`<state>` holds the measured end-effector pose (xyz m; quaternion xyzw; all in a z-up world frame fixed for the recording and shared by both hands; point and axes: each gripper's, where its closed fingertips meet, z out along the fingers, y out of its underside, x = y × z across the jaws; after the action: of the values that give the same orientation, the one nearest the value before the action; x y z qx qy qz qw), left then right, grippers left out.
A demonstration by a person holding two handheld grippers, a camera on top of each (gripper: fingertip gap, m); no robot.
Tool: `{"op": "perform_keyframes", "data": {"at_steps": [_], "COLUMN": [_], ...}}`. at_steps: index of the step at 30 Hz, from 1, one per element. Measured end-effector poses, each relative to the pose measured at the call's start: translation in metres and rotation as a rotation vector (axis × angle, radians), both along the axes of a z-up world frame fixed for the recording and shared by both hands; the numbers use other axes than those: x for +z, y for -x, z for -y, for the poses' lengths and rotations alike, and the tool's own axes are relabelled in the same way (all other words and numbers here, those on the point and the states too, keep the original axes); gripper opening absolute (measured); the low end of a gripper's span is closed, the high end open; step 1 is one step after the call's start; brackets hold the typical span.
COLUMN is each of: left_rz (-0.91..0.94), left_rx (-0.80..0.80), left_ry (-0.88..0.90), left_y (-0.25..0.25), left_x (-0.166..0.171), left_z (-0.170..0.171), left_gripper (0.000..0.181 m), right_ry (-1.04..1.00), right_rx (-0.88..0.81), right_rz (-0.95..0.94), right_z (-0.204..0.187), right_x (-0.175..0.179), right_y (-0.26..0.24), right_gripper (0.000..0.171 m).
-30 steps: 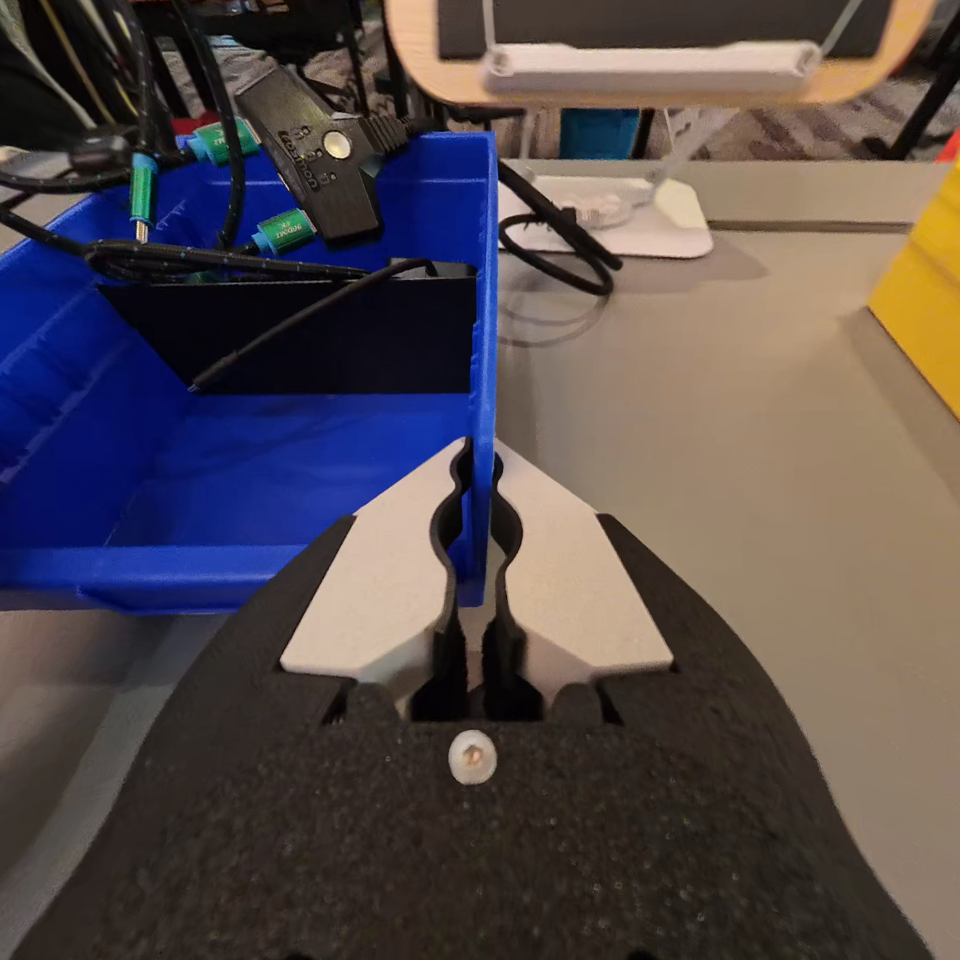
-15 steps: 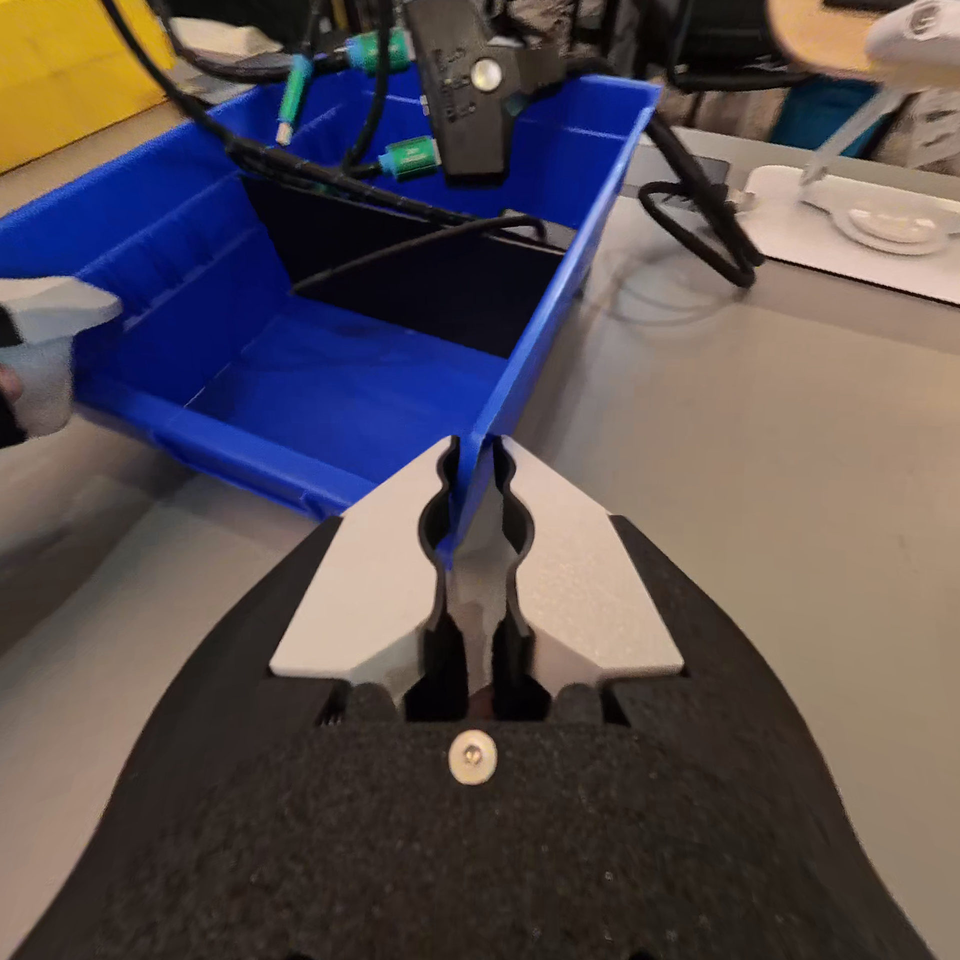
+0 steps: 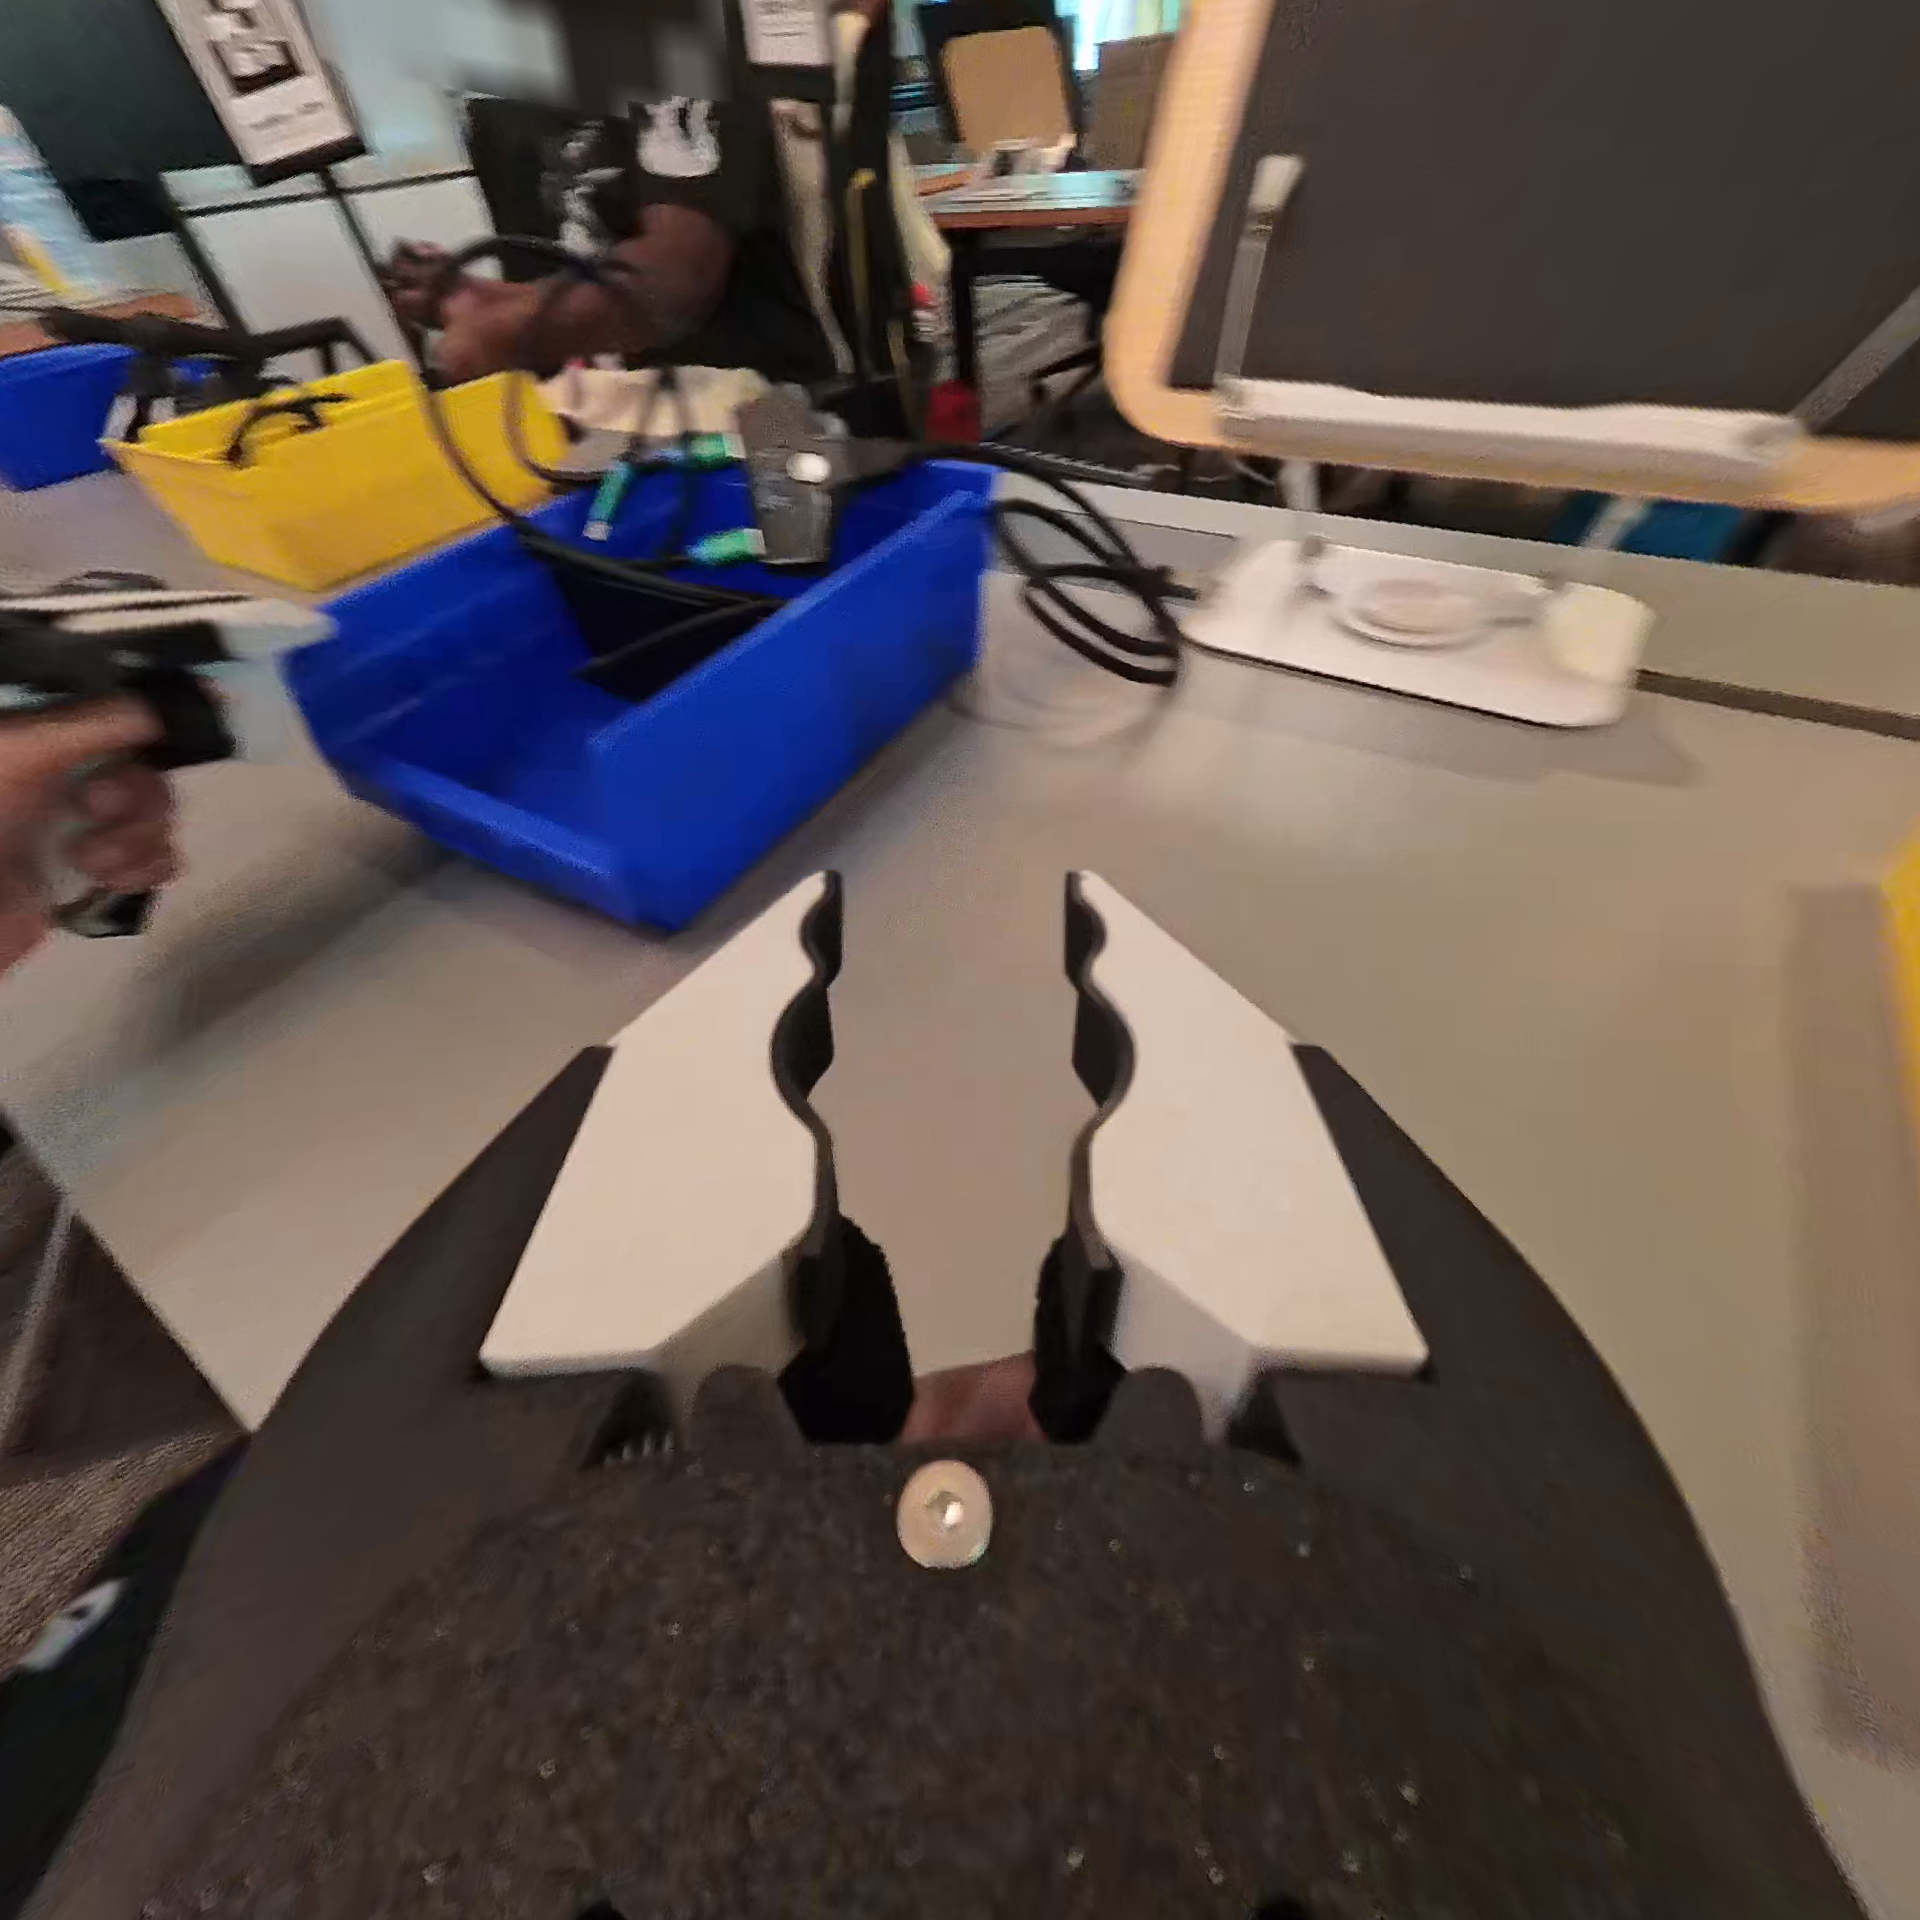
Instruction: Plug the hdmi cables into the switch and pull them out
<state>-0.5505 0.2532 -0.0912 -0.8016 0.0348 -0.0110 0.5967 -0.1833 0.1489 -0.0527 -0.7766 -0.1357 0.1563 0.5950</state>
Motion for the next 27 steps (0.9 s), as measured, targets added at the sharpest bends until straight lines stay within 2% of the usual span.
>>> {"op": "perform_keyframes", "data": {"at_steps": [3,6,7,9,12,14,18,27], "left_rz": [0.01,0.08,0.1,0.111,0.066,0.013,-0.068,-0.043], "left_rx": [-0.008,-0.001,-0.017,-0.075,-0.16,-0.208,-0.27,-0.245], "left_ry": [-0.034,-0.08,-0.091,-0.088,-0.079,-0.071,-0.042,-0.028], "left_y": [-0.007,-0.022,-0.031,-0.056,-0.09,-0.108,-0.126,-0.116], "left_x": [0.006,0.013,0.015,0.014,0.01,0.008,-0.005,-0.005], "left_z": [0.012,0.027,0.034,0.049,0.065,0.067,0.065,0.064], "left_gripper": [0.016,0.012,0.011,0.016,0.019,0.012,0.016,0.017], "right_ry": [-0.012,-0.001,0.009,0.037,0.045,0.052,0.061,0.071], "right_rx": [-0.129,-0.304,-0.359,-0.453,-0.539,-0.559,-0.583,-0.594], "right_rz": [0.015,0.061,0.083,0.12,0.112,0.059,-0.025,0.025], "right_z": [0.012,0.023,0.03,0.041,0.044,0.041,0.032,0.034], "right_x": [-0.013,-0.04,-0.052,-0.068,-0.06,-0.065,-0.063,-0.067], "right_y": [-0.077,-0.161,-0.189,-0.238,-0.285,-0.302,-0.318,-0.32], "right_gripper": [0.053,0.063,0.07,0.073,0.074,0.067,0.064,0.064]}}
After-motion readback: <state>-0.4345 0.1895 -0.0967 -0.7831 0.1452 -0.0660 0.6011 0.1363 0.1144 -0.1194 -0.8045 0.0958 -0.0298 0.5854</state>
